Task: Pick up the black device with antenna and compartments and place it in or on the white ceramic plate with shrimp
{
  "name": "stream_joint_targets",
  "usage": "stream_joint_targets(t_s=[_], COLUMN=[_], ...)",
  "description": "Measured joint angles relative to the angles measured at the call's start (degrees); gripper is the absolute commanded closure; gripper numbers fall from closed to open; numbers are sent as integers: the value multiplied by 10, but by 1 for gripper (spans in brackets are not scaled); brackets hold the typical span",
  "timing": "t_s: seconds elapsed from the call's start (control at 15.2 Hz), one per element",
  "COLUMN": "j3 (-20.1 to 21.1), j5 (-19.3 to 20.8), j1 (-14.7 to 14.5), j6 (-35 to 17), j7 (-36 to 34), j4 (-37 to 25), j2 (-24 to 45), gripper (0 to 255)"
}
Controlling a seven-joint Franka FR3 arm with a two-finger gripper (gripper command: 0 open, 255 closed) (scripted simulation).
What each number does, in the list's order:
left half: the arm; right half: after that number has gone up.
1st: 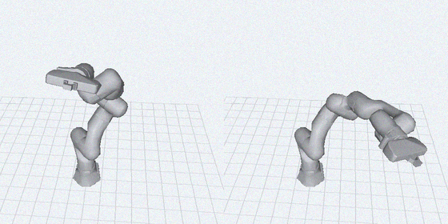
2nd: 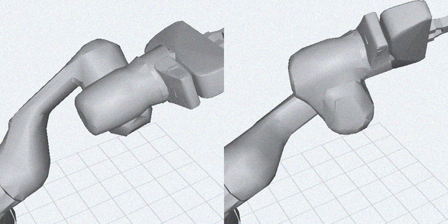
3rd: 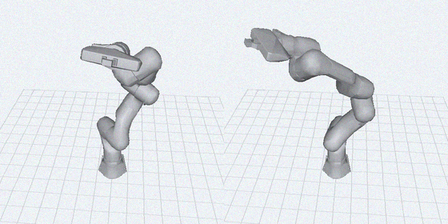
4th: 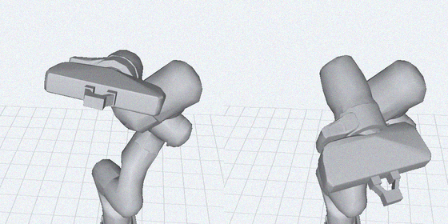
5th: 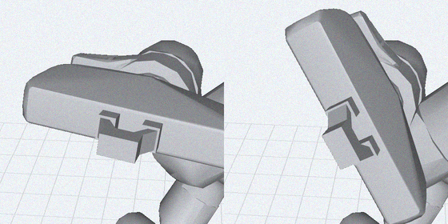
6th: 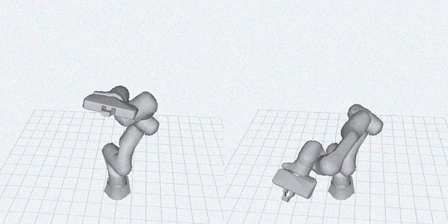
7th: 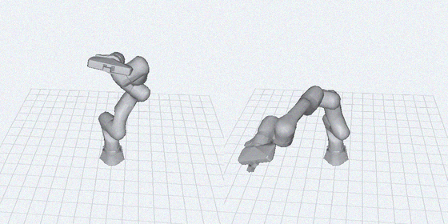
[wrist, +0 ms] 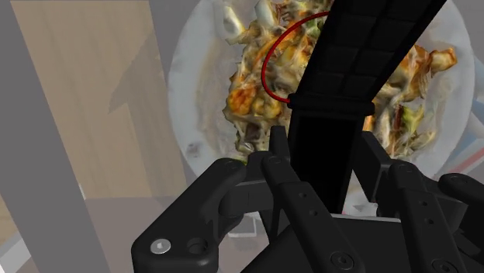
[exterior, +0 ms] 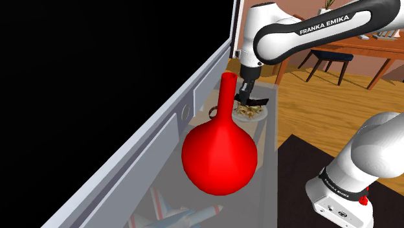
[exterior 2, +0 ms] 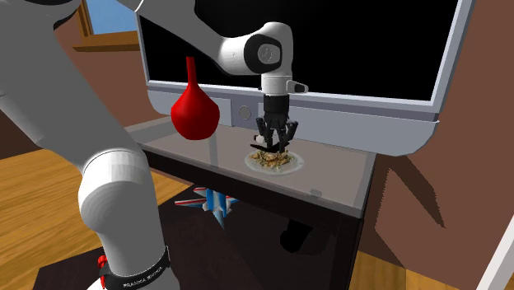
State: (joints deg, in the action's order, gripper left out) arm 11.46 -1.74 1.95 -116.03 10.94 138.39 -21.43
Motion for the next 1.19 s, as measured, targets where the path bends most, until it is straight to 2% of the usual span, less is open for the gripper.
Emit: stream_joint_targets(t_s=[0.13, 0.2, 0.59, 0.92, 1.19], j3=[0, 0, 0, -3, -3], j5=[0, 0, 0, -1, -1], j1=[0, 0, 0, 0, 0], j6=[0, 0, 0, 67, 75], j7=[0, 0, 0, 2, 2], j4=[0, 0, 1, -53, -59], j2=[0, 0, 1, -14, -16], gripper=[255, 0, 0, 0, 0])
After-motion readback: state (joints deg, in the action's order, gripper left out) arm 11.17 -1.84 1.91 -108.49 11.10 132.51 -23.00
